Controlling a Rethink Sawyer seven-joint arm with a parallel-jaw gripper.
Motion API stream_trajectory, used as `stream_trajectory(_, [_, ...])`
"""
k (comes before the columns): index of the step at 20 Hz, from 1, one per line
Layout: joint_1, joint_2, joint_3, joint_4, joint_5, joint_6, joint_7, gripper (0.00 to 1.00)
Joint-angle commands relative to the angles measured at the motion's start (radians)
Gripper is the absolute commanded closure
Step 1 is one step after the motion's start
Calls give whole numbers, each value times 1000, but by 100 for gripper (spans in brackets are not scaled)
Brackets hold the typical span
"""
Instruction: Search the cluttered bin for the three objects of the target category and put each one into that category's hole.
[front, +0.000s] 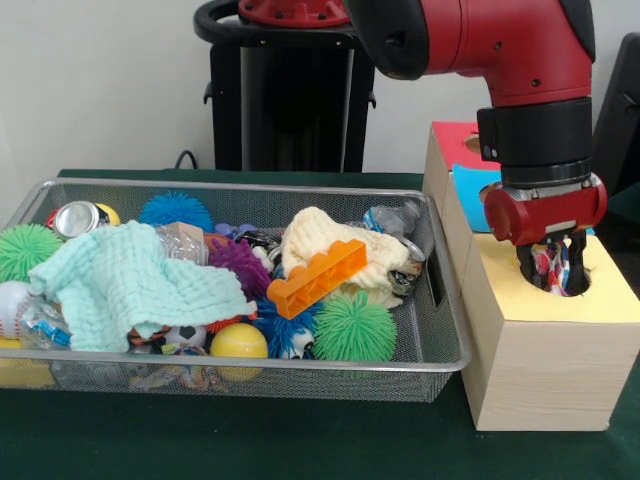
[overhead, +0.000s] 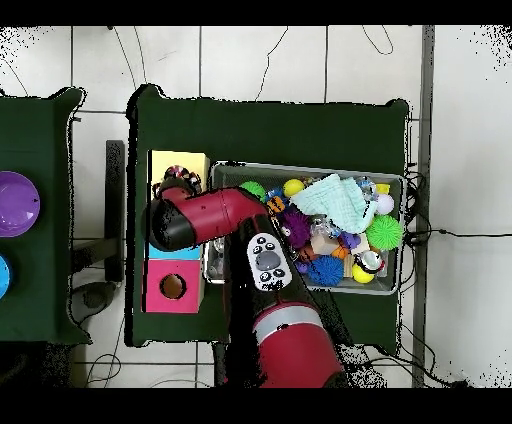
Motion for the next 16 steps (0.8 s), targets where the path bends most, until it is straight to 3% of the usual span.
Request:
stream_trajectory(1, [-46, -15, 12, 92, -39, 170, -5, 0])
stream_trajectory(9, [-6, 13, -19, 35, -29, 185, 21, 0])
stream_trajectory(16, [-2, 13, -22, 38, -28, 157, 37, 0])
